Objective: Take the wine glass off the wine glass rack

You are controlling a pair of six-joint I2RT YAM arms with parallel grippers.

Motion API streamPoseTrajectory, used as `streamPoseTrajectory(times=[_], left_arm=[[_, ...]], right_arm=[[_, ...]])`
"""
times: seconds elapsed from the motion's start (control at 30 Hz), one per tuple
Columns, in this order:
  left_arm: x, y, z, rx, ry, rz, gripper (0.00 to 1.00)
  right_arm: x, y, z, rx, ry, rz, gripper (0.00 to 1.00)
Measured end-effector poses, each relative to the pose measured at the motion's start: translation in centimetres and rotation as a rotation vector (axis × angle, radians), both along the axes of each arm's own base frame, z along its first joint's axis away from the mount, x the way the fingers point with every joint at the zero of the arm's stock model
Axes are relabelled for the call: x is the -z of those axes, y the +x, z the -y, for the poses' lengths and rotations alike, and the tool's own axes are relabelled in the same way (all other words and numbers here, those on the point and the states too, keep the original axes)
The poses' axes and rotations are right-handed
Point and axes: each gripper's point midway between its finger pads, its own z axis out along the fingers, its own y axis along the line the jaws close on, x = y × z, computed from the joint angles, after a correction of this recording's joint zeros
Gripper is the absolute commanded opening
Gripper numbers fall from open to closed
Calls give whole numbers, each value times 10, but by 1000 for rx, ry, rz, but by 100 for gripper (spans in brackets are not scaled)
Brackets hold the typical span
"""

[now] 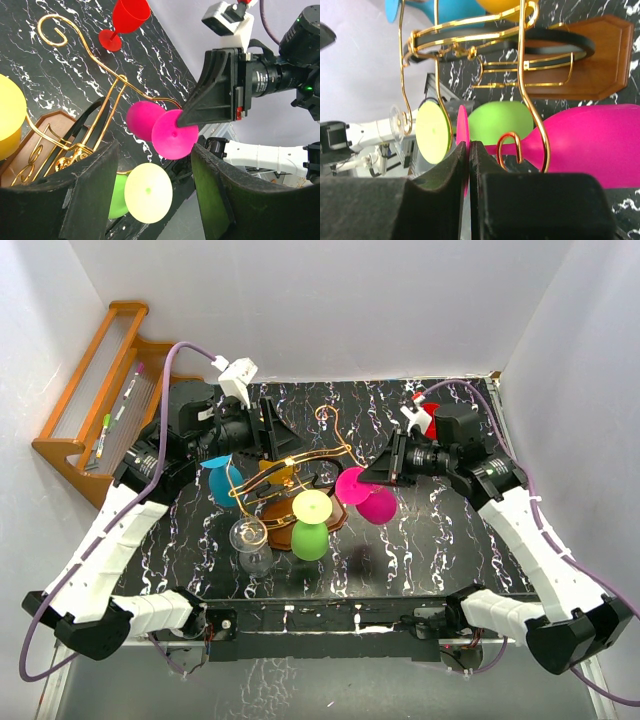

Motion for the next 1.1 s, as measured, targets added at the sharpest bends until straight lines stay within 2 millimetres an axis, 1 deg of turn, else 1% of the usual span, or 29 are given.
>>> streamPoseTrajectory(times=[0.13, 0.27, 0.37, 0.43, 0.53, 0.63, 0.73, 0.83, 0.93, 0.97, 1.03, 1.1], left_arm=[[1, 1, 1, 0, 2, -4, 57], [1, 2, 1, -1, -1, -4, 57], [0, 2, 1, -2, -5, -3, 57], [0, 2, 2, -3, -6, -5, 57], [0, 2, 2, -6, -12, -12, 57], [-2, 2, 3, -9, -22, -17, 57], [-6, 2, 4, -15, -41, -27, 59], [-10, 2, 6, -26, -73, -46, 59], [-17, 3, 9, -42, -125, -83, 59], [-19, 3, 11, -50, -149, -102, 59], [-22, 4, 14, -65, -207, -140, 59], [-21, 4, 18, -84, -277, -198, 59]], right_arm=[[5, -18, 6, -40, -33, -6, 8], [10, -35, 19, -49, -89, 2, 8], [8, -40, 32, -18, -153, 29, 8], [2, -38, 41, 19, -194, 83, 8], [-23, -30, 60, 93, -259, 242, 8], [-61, -17, 76, 160, -302, 457, 8], [-97, -1, 80, 179, -325, 677, 8], [-123, 19, 73, 151, -341, 885, 8], [-138, 41, 59, 83, -372, 1099, 8], [-138, 48, 54, 56, -384, 1170, 8], [-127, 57, 45, 4, -411, 1301, 8], [-112, 56, 39, -56, -436, 1399, 8]])
